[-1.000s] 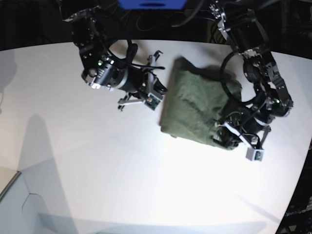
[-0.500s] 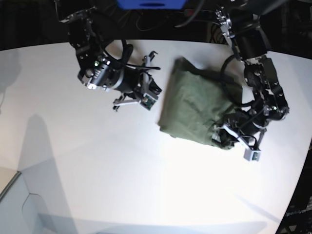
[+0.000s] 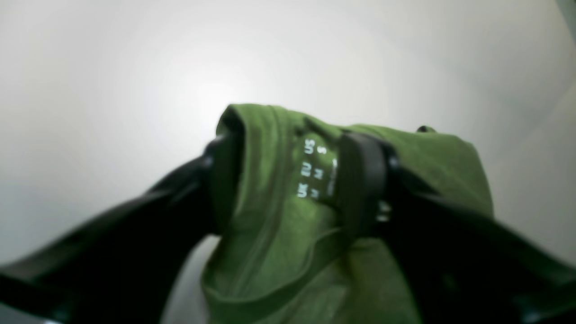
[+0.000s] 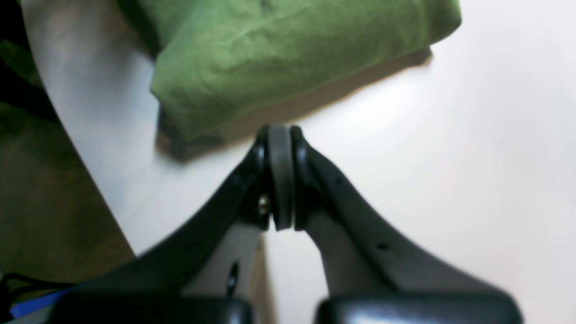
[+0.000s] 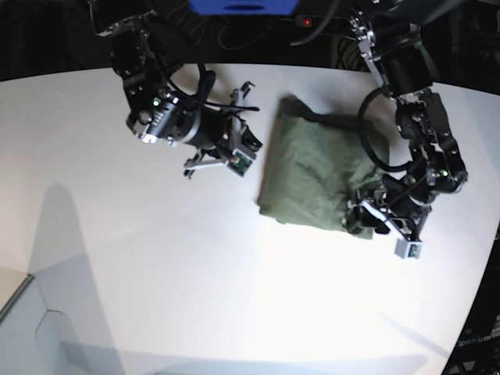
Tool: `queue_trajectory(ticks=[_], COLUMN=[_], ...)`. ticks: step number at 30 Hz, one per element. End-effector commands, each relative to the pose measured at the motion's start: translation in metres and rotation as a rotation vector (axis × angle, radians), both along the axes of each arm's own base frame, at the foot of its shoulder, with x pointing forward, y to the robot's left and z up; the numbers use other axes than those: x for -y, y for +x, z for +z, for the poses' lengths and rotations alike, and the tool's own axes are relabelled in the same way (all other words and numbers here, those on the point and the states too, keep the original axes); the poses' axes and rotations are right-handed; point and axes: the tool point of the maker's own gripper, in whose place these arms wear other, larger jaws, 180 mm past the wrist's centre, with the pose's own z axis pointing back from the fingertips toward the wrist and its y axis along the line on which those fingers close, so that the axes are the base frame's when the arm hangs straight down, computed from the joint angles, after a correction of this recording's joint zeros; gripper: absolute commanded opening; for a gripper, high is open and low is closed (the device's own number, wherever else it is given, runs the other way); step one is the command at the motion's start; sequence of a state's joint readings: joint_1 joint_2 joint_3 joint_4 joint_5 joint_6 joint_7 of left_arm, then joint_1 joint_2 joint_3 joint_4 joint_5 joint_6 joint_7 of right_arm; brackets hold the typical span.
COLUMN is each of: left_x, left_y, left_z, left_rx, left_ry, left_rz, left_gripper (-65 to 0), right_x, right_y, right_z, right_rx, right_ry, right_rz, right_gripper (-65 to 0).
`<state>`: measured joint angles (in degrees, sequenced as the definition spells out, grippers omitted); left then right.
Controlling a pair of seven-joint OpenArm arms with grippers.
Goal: Layout the t-shirt on the table in an organized manner, then fold the t-shirt properly
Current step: 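Grasp the folded stack's edge with the left gripper and tuck it under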
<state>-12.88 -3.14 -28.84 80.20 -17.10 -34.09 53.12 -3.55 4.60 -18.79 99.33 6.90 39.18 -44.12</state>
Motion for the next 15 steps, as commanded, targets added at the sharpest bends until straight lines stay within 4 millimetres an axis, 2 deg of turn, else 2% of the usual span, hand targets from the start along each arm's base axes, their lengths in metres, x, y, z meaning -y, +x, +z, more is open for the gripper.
queue_trajectory(ticks=[1,4,8,10,15], left_x=[-0.001,0.0,-0.003,-0.006,-0.019], left_y=[0.013,0.013,0.0,-0.007,-0.028], left_z=[0.026,0.053,0.073,0.062,0.01], left_rx=[0.082,0.164,0.225,0.194,0.05], left_ry=[0.0,-0.001,0.014,0.021,0.004], left_rz=[-0.006,-0.01,-0.012,-0.013,-0.009], left_gripper=[-22.7,-13.5,-10.8,-10.8,-10.7], right_x=[-0.006,-0.006,-0.006,-0.006,-0.006], right_y=[0.005,0.005,0.004,0.004,0.004], right_z=[0.013,0.012,0.012,0.012,0.012], right_rx=[0.031,0.029,0.028,0.028,0.028], right_ry=[0.045,0.045,0.045,0.045,0.045], right_rz=[0.003,0.003,0.003,0.003,0.003], right_gripper=[-65.0,-65.0,-65.0,-65.0,-65.0])
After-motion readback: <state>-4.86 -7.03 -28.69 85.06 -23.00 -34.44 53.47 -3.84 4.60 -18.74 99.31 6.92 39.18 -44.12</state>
